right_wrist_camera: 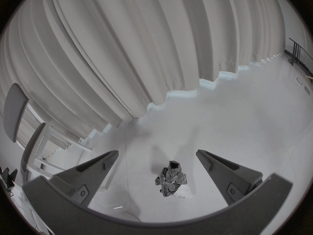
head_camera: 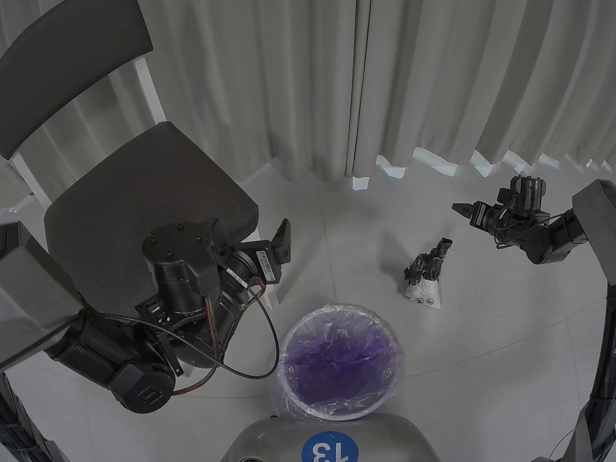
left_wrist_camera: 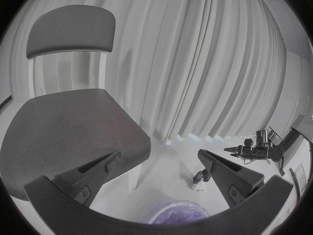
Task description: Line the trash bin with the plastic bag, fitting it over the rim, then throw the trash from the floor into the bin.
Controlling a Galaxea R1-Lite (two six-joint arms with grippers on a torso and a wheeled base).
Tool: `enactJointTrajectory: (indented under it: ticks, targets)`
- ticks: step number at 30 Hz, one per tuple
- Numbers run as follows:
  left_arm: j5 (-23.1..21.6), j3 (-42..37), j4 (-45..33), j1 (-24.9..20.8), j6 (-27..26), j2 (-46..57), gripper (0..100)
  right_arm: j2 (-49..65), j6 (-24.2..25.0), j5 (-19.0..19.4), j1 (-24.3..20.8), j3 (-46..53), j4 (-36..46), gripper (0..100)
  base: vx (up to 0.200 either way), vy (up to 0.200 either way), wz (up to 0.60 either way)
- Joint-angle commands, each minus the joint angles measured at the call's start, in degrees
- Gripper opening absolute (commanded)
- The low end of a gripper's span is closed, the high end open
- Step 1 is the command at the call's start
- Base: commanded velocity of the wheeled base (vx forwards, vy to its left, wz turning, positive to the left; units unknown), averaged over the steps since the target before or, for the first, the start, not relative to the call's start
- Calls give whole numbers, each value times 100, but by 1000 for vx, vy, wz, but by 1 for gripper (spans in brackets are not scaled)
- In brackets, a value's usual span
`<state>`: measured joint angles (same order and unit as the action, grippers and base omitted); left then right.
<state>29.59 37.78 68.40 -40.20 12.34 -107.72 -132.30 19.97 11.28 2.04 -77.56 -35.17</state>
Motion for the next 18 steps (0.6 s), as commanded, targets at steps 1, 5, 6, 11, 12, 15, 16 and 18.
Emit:
enactJointTrajectory:
  ticks: [1,5,6,11,12,15,16,18]
  targets:
    - [-41,-280,174,-93,-12,110,100,-50,-2,-38,-1,-5,-7,100,0,0,0]
    - [-49,-429,428,-163,-21,163,100,-252,-28,-55,-10,-67,-51,100,0,0,0]
    - [-49,-429,428,-163,-21,163,100,-252,-28,-55,-10,-67,-51,100,0,0,0]
    - [-49,-623,560,-163,-30,295,100,-621,-28,-91,-1,-234,-315,100,0,0,0]
    - [-49,-640,569,-172,-30,321,100,-665,-19,-117,-10,-251,-315,100,0,0,0]
    - [-49,-684,569,-242,-30,401,100,-832,-19,-161,-19,-313,-324,100,0,0,0]
    - [-49,-702,569,-286,-30,427,100,-867,-28,-161,-28,-330,-315,100,0,0,0]
    - [-49,-728,578,-321,-30,444,100,-955,-28,-161,-45,-339,-324,100,0,0,0]
